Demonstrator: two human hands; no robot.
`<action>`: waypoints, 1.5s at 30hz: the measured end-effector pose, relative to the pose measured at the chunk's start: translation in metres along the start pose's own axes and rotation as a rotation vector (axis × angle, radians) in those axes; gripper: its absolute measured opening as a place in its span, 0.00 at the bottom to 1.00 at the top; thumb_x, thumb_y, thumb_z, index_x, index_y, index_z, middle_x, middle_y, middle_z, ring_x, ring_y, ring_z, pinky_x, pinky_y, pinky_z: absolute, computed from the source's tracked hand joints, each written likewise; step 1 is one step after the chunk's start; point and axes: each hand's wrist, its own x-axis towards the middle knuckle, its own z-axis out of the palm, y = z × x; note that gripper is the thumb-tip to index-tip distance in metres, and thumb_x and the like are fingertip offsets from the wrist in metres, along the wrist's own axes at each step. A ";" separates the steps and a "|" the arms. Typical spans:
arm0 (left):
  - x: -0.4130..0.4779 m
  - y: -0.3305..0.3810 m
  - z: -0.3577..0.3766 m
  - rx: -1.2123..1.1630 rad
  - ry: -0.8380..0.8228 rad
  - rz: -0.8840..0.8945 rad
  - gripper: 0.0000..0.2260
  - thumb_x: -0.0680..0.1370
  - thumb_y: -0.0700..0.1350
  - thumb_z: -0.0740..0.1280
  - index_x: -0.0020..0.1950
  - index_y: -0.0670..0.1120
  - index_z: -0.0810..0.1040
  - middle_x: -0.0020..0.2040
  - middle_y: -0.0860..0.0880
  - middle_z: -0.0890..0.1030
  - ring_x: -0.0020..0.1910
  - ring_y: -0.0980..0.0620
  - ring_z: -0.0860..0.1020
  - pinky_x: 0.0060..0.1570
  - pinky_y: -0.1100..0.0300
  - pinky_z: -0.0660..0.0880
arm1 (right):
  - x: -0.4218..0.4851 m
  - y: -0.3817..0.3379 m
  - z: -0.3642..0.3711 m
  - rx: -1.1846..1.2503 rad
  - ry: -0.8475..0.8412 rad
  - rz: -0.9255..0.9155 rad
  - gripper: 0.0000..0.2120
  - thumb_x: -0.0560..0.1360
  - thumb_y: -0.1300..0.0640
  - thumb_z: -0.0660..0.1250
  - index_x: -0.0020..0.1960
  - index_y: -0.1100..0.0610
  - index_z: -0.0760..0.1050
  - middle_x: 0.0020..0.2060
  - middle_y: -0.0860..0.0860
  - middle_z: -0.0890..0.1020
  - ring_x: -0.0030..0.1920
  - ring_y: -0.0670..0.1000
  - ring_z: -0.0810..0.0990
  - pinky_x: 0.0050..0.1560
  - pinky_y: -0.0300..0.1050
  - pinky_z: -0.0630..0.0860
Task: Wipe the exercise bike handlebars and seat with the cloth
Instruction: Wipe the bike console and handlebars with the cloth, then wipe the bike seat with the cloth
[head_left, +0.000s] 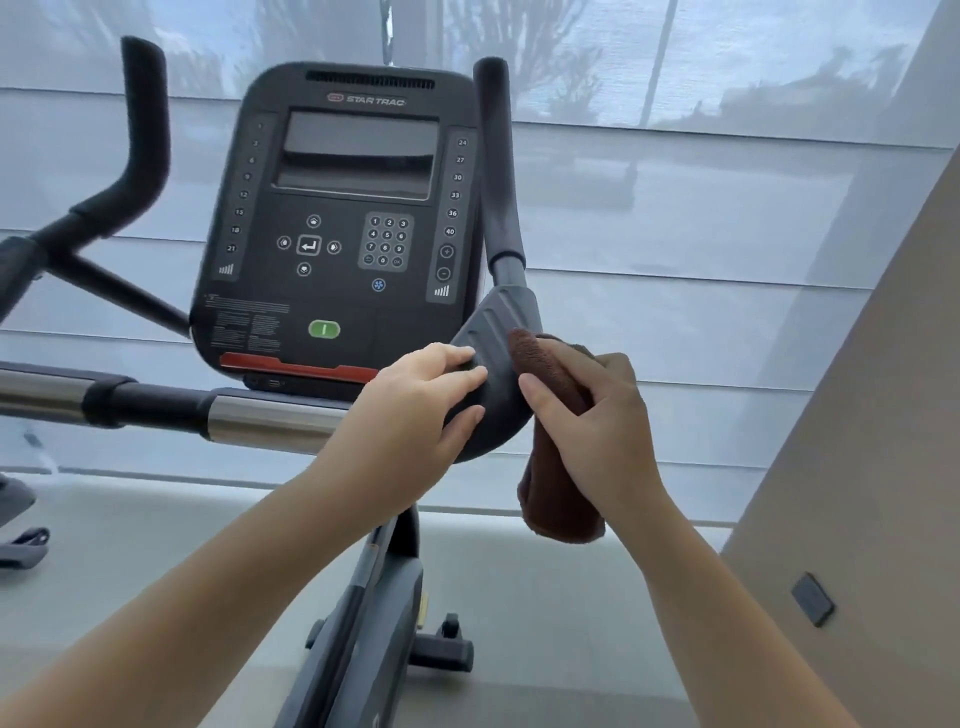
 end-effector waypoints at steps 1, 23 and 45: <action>-0.006 0.004 0.002 0.031 0.022 -0.009 0.18 0.73 0.46 0.62 0.58 0.38 0.78 0.57 0.41 0.78 0.58 0.40 0.76 0.60 0.53 0.63 | -0.004 0.000 -0.001 -0.005 -0.014 -0.008 0.16 0.71 0.52 0.69 0.58 0.41 0.75 0.48 0.49 0.71 0.47 0.44 0.76 0.52 0.26 0.68; -0.169 0.103 0.007 0.427 0.045 -0.525 0.17 0.73 0.47 0.56 0.51 0.40 0.80 0.53 0.41 0.80 0.53 0.41 0.78 0.52 0.47 0.74 | -0.120 0.019 -0.027 -0.016 -0.598 -0.271 0.17 0.70 0.51 0.70 0.59 0.45 0.76 0.49 0.48 0.70 0.47 0.42 0.73 0.49 0.19 0.64; -0.445 0.068 -0.051 0.454 -0.009 -0.908 0.17 0.73 0.47 0.57 0.52 0.39 0.78 0.54 0.40 0.79 0.58 0.39 0.75 0.58 0.45 0.70 | -0.322 -0.007 0.106 -0.110 -0.798 -0.327 0.17 0.71 0.53 0.70 0.60 0.47 0.76 0.49 0.50 0.68 0.48 0.48 0.71 0.51 0.38 0.68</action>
